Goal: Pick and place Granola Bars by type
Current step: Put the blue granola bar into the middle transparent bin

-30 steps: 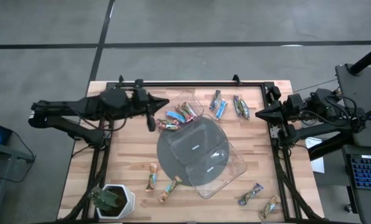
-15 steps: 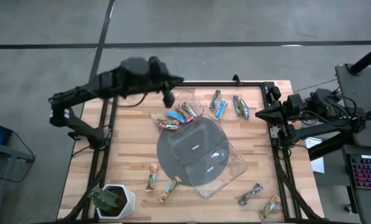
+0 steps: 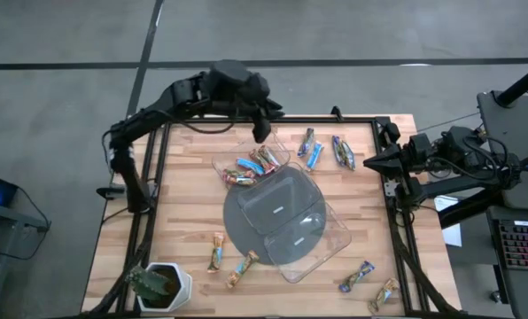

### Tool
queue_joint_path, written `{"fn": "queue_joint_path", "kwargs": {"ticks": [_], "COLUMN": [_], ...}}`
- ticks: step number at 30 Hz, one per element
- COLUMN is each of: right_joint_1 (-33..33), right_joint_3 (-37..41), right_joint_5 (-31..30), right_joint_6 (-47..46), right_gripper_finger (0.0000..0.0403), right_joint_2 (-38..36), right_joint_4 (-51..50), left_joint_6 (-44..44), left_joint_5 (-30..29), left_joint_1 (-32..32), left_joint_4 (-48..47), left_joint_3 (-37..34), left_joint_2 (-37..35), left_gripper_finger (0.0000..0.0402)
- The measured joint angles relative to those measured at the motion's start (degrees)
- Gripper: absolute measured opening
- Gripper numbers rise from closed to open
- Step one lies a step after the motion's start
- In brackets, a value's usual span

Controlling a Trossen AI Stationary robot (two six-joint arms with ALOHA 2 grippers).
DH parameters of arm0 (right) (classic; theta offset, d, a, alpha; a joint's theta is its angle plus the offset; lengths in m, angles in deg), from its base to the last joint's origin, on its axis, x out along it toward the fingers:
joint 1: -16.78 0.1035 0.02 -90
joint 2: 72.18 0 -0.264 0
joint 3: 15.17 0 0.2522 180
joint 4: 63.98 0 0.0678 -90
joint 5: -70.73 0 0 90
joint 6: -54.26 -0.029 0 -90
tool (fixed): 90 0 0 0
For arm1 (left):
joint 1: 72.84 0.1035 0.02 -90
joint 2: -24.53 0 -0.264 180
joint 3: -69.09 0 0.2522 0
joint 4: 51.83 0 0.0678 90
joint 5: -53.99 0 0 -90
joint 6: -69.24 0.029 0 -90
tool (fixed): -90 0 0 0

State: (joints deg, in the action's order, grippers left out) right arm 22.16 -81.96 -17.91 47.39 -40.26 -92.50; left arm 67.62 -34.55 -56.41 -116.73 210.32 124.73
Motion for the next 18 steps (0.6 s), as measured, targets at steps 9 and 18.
{"fn": "queue_joint_path", "kwargs": {"ticks": [9,18], "right_joint_1": [0.0,-0.02], "right_joint_3": [0.0,-0.04], "right_joint_5": [0.16,-0.09], "right_joint_6": [-0.92,-6.18], "right_gripper_finger": [0.0008,0.0008], "right_joint_2": [0.02,0.61], "right_joint_4": [-0.02,0.01], "left_joint_6": [-1.68,-4.96], "left_joint_5": [-3.46,-7.43], "left_joint_1": [0.0,1.99], "left_joint_4": [-0.21,1.2], "left_joint_3": [5.85,7.37], "left_joint_2": [7.98,14.24], "left_gripper_finger": [0.0205,0.0233]}}
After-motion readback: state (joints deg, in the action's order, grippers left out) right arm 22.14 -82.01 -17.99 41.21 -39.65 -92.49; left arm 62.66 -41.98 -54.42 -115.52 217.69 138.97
